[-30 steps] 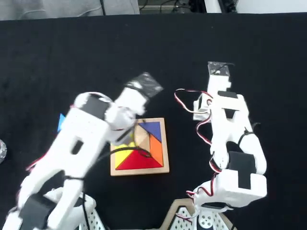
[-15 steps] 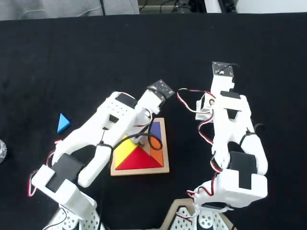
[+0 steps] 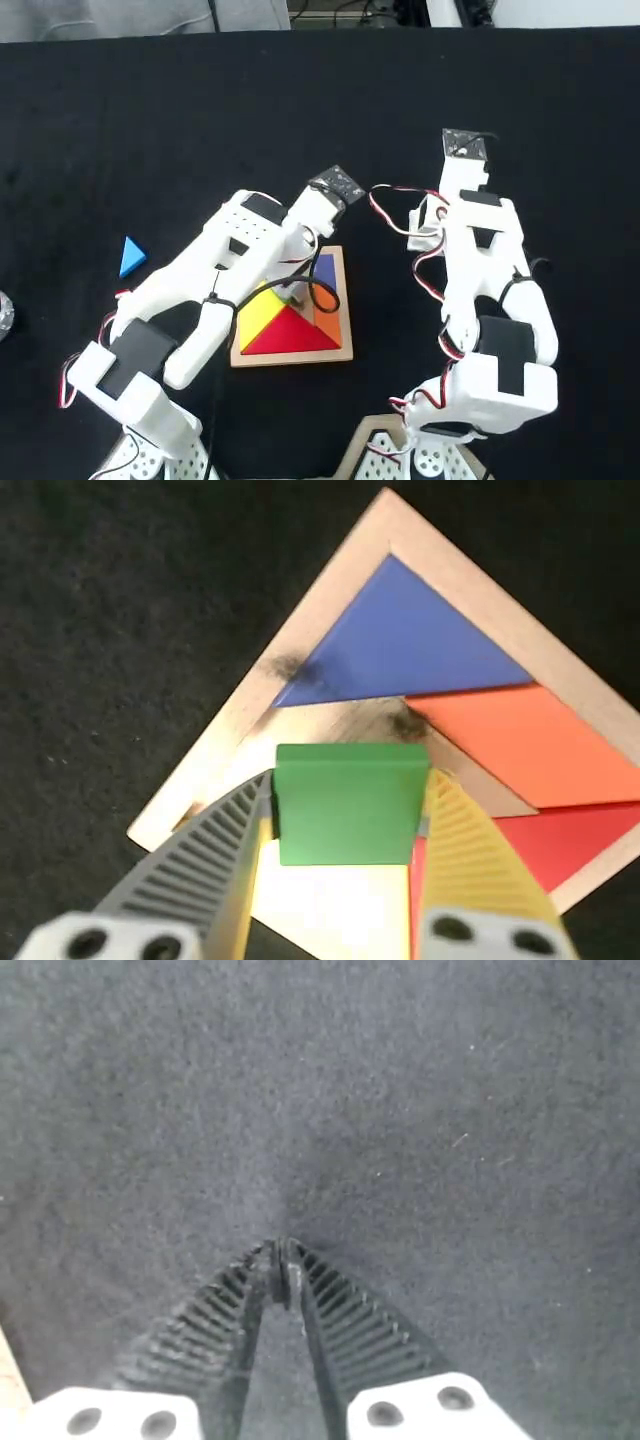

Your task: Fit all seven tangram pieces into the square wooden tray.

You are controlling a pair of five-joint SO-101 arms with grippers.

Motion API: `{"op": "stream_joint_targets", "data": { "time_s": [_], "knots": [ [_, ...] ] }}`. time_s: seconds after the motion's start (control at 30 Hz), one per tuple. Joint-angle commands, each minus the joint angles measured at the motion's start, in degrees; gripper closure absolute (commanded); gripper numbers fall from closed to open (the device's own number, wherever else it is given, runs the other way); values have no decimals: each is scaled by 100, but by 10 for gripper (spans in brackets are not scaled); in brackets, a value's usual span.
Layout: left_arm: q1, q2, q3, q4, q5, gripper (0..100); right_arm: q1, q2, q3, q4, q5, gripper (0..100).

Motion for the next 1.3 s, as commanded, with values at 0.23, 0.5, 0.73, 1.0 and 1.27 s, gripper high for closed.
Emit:
{"op": "stream_joint_targets", "data": {
  "time_s": [0.23,0.5,0.73,1.0,1.27],
  "knots": [
    [48,-79,-426,-26,220,740,-70,-31,-242,-114,9,987],
    [-84,-888,-699,563,167,743,-70,-31,-233,-114,9,987],
    [-629,-1503,-84,220,-290,743,-70,-31,-242,-114,9,987],
    [-277,-1002,892,-870,-308,743,-70,-31,-233,-114,9,987],
    [-277,-888,822,-862,-316,744,-70,-31,-242,-114,9,987]
  ]
}}
